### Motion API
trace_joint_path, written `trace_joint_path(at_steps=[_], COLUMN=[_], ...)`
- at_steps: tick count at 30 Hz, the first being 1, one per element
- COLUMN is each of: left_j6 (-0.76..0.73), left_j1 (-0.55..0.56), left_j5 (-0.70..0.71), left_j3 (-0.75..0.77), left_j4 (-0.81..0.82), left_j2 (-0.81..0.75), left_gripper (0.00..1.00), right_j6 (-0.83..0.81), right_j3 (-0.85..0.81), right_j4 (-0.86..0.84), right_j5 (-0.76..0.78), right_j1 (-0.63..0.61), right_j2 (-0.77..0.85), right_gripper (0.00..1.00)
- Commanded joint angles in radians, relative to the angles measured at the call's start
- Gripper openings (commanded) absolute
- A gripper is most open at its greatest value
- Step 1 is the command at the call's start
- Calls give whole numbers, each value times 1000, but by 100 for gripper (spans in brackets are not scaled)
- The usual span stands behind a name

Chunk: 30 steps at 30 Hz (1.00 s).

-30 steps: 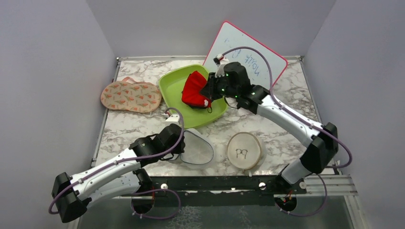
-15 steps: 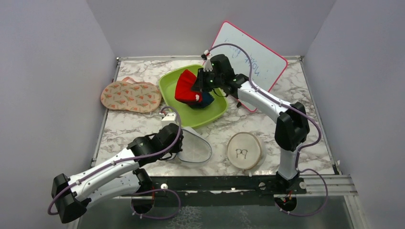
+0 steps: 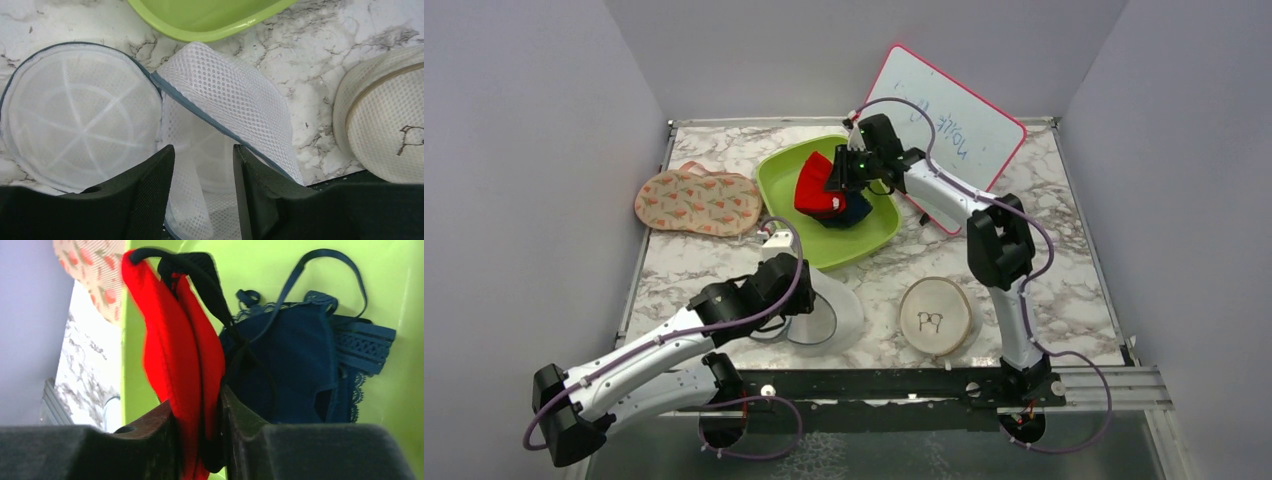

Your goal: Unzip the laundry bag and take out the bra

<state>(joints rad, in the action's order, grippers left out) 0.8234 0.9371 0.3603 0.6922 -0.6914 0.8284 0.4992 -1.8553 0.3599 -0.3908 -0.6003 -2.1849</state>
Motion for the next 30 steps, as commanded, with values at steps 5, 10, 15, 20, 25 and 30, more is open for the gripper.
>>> trace_joint_path(at_steps=[5, 10, 15, 20, 25, 30], left_j6=[-93, -140, -151, -148, -143, -129], left_j1=[0, 0, 0, 0, 0, 0], left_j5=[39, 80, 130, 158, 187, 199], left_j3=[160, 237, 275, 279, 258, 243], left_j4=[-44, -63, -62, -60, -57, -57], left_j2=[-10, -4, -14, -56, -124, -164], left_gripper=[49, 55, 61, 64, 67, 69], right_j6=[-128, -204, -236, -180, -104, -88], right_j3=[-163, -65, 164, 399, 494, 530], right_j4=[216, 267, 266, 229, 234, 272], right_j5=[98, 166, 151, 96, 96, 140], right_j1=[8, 3, -79, -175, -304, -390], right_j2=[-63, 80, 296, 480, 541, 517], right_gripper=[64, 78, 82, 84, 84, 84])
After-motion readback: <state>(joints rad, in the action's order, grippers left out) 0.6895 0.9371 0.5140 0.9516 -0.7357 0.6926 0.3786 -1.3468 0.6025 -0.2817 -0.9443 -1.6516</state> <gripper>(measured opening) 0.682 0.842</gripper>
